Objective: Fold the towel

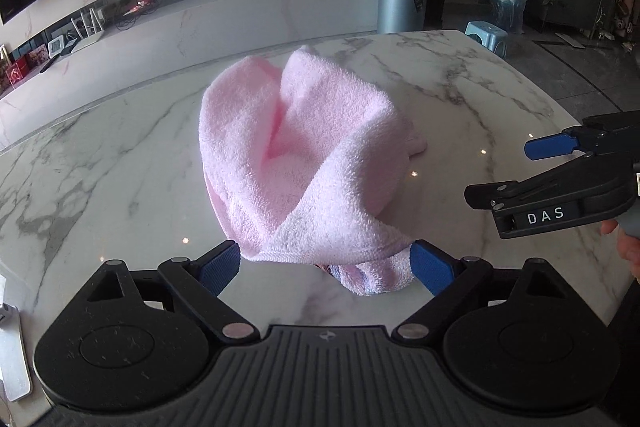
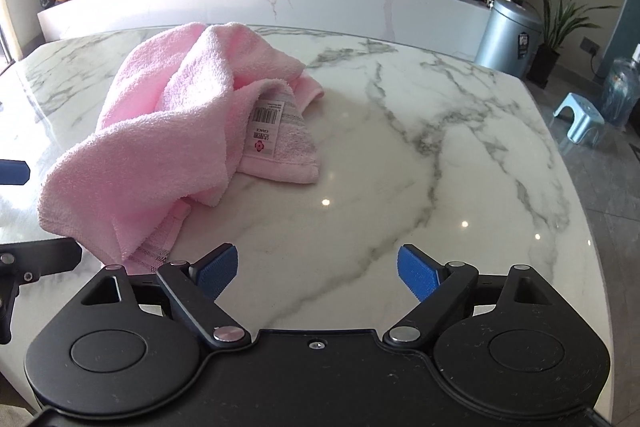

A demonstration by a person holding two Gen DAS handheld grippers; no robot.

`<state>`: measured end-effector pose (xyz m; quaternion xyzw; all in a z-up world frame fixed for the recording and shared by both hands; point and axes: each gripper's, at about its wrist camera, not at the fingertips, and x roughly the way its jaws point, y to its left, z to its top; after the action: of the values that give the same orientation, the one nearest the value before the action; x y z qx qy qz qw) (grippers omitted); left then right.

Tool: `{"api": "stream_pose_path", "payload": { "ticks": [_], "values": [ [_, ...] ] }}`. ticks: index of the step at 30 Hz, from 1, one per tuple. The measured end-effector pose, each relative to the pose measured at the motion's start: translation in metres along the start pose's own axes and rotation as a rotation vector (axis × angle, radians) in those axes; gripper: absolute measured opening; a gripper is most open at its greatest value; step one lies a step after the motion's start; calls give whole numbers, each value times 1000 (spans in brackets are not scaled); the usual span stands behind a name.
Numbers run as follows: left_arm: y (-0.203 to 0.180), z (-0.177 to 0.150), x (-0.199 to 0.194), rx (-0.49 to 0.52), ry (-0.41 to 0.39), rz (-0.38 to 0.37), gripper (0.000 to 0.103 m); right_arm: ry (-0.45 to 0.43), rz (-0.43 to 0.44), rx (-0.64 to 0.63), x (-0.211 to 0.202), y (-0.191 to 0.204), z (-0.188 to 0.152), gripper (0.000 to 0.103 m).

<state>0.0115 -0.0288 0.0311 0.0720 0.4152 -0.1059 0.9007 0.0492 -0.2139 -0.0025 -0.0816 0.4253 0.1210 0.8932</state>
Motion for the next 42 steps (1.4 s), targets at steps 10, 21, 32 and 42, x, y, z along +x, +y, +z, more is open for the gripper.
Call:
{"api": "stream_pose_path", "payload": {
  "ticks": [10,21,32,42],
  "values": [
    [-7,25,29,49,54,-59,40,20,96,-216,6,1,26,73],
    [35,24,40,-34,133,-129,10,60,271,-320,16,37,25,64],
    [49,28,31,-56,128,-162,10,83,448,-398,12,82,14,64],
    [51,35,26,-41,117,-192,10,99,474,-427,23,102,18,21]
  ]
}}
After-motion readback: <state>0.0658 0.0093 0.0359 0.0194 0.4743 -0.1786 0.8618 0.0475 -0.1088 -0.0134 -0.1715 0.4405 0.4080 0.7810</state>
